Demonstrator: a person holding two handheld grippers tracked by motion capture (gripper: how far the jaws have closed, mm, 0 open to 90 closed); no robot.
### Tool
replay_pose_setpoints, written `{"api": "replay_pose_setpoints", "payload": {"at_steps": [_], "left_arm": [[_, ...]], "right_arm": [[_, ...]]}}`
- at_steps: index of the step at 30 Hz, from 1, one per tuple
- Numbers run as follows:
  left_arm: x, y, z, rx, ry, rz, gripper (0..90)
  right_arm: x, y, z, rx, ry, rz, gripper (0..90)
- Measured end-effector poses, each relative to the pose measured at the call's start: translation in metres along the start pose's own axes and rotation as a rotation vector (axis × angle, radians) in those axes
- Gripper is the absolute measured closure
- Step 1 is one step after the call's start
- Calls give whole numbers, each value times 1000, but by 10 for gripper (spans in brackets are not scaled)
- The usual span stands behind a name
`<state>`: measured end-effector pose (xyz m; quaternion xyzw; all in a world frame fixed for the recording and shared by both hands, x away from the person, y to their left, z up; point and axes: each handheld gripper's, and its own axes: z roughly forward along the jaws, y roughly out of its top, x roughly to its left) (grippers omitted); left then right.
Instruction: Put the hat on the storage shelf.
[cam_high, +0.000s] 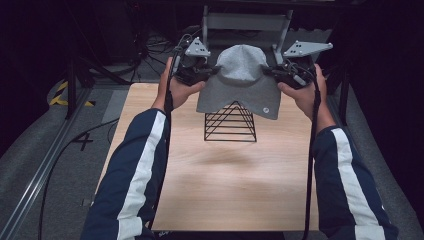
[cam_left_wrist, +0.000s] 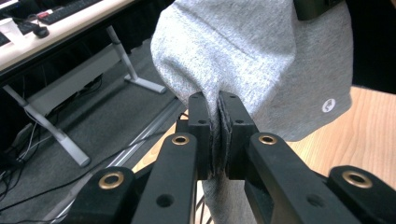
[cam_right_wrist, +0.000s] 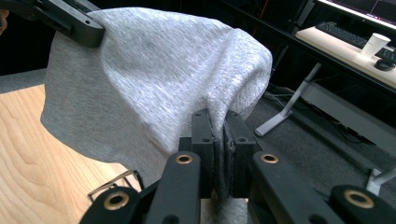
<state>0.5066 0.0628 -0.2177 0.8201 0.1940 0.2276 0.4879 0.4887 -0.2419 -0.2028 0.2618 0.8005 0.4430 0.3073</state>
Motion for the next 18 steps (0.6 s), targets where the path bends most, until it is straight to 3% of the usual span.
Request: {"api": "replay_pose_setpoints", "payload": {"at_steps": [11, 15, 18], "left_arm": [[-10, -1, -7, -6, -27, 28, 845], [-11, -10, -4, -5, -37, 13, 845], [-11, -17, 0, 20, -18, 22, 844]], "right_arm": [[4, 0, -12, -15, 8, -12, 853], [6, -4, -10, -2, 12, -14, 853], [7, -8, -6, 10, 13, -16, 853]]}}
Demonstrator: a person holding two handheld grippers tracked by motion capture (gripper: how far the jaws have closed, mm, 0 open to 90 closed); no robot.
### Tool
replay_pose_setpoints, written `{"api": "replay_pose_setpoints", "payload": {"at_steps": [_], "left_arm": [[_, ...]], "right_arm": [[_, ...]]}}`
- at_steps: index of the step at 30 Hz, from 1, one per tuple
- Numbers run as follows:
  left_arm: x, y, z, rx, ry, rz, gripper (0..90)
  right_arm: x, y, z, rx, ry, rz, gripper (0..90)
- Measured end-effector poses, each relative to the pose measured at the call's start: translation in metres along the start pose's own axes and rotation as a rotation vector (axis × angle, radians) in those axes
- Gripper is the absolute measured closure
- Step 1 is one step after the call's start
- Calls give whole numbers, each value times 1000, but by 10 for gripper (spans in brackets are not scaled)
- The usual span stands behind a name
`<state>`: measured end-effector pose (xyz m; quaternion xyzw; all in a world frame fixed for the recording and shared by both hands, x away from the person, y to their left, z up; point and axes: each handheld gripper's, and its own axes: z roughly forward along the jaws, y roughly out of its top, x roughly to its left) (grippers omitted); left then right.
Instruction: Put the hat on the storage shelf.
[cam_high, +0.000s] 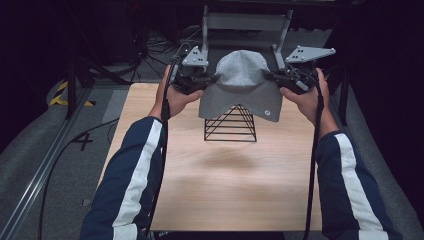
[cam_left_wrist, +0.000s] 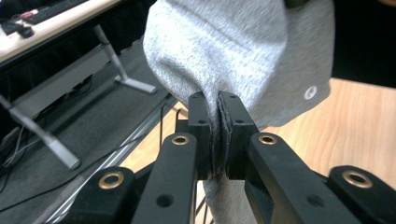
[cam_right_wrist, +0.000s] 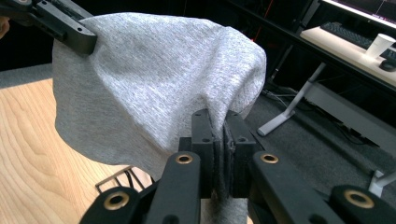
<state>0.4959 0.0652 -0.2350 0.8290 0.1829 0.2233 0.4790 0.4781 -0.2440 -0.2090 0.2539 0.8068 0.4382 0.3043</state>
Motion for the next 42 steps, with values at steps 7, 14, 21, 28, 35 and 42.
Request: {"api": "replay_pose_setpoints", "payload": {"at_steps": [7, 14, 21, 28, 35, 42], "left_arm": [[3, -16, 15, 52, 11, -10, 844], [4, -39, 33, 100, 10, -28, 842], [-3, -65, 45, 118, -5, -53, 841], [-8, -86, 53, 118, -22, -85, 841], [-13, -108, 67, 158, -27, -111, 841], [-16, -119, 77, 201, -32, -99, 843]], "right_arm": [[4, -13, 14, 34, 15, 3, 853], [10, -38, 35, 88, 48, 23, 852], [18, -64, 50, 123, 73, 39, 852], [23, -83, 60, 155, 83, 52, 852], [27, -102, 72, 196, 88, 68, 852], [30, -119, 83, 243, 88, 67, 851]]}}
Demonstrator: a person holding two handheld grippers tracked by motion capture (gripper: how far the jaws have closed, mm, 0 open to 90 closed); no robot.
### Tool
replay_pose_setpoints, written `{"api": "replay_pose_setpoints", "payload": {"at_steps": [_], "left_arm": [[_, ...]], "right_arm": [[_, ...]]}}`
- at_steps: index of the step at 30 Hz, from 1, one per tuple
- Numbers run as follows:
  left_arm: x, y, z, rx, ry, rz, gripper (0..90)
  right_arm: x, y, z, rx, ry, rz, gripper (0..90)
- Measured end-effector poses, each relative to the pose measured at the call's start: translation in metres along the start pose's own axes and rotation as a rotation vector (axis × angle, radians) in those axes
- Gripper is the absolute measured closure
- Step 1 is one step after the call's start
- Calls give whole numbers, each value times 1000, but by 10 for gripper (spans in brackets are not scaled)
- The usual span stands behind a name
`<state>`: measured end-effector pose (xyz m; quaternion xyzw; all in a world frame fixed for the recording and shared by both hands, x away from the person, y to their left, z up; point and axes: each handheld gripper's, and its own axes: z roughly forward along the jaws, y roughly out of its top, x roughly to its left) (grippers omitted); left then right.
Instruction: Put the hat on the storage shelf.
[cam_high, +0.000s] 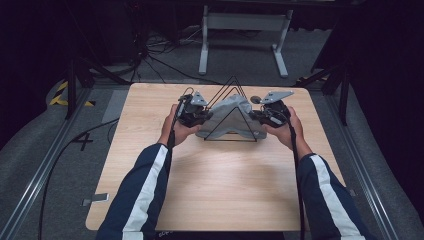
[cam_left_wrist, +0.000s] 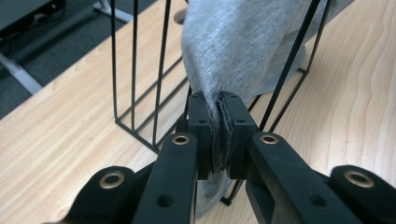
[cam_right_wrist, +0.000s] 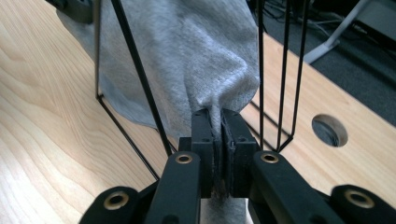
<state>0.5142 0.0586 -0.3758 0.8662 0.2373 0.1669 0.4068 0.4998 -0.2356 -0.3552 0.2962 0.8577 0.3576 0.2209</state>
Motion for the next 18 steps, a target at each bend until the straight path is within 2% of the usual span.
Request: {"api": "replay_pose_setpoints", "payload": {"at_steps": [4, 7, 10, 13, 18], "left_arm": [[-1, -5, 9, 32, -10, 0, 845], [-4, -8, 16, 59, -3, 18, 847], [-5, -9, 20, 62, 3, 24, 848], [-6, -13, 28, 56, 0, -1, 848], [-6, -14, 29, 51, 0, -12, 846]], "right_arm": [[-1, -7, 7, 13, 4, 18, 851], [-2, -14, 14, 23, 4, 30, 851], [-3, -17, 17, 19, 7, 42, 850], [-4, -24, 21, 10, 7, 61, 850], [-4, -27, 20, 4, 6, 67, 848]]}}
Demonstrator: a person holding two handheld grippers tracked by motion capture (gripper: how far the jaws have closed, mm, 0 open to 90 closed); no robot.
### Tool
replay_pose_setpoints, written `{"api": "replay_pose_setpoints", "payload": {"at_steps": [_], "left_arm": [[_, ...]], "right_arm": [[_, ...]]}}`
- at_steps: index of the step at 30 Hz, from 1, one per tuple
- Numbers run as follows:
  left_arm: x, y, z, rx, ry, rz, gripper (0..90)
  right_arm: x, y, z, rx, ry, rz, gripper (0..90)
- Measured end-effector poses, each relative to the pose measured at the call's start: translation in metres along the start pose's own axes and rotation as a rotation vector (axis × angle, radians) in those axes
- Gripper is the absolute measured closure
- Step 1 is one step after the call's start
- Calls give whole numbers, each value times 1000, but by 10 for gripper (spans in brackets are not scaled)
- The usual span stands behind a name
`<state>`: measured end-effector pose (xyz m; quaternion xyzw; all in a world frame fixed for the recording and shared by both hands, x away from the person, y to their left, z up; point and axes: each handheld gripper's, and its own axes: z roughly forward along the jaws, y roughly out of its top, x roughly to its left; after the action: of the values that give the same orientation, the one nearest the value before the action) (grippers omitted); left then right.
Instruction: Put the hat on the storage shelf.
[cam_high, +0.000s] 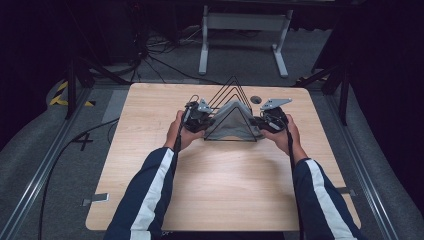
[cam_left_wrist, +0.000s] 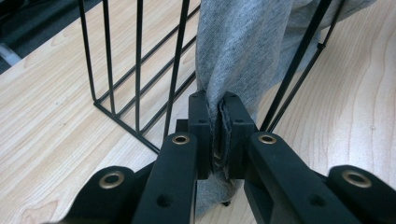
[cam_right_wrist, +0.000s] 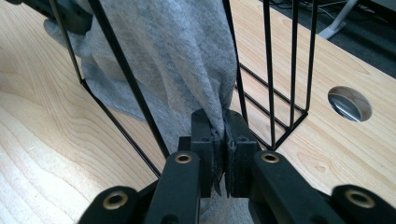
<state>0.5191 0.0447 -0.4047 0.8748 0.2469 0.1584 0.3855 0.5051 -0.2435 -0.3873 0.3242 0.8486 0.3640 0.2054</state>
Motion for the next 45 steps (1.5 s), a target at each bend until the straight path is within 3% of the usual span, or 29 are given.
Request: {"api": "replay_pose_setpoints", "payload": {"at_steps": [4, 7, 10, 16, 28, 45], "left_arm": [[1, -1, -8, -16, 16, -11, 837], [0, 0, -13, 0, 36, -4, 810], [-2, 1, -24, 9, 55, 33, 800], [-5, -4, -40, 18, 64, 65, 833], [1, -24, -71, 33, 74, 68, 841], [5, -57, -98, 66, 79, 58, 817]], "right_arm": [[2, 1, -4, -3, -4, -3, 835], [2, 2, -8, -1, -2, -10, 789], [3, 3, -13, 1, -9, -15, 779], [6, 5, -25, -2, -39, -28, 772], [11, 4, -41, 3, -38, -37, 728], [13, -9, -61, 9, -55, -41, 670]]}}
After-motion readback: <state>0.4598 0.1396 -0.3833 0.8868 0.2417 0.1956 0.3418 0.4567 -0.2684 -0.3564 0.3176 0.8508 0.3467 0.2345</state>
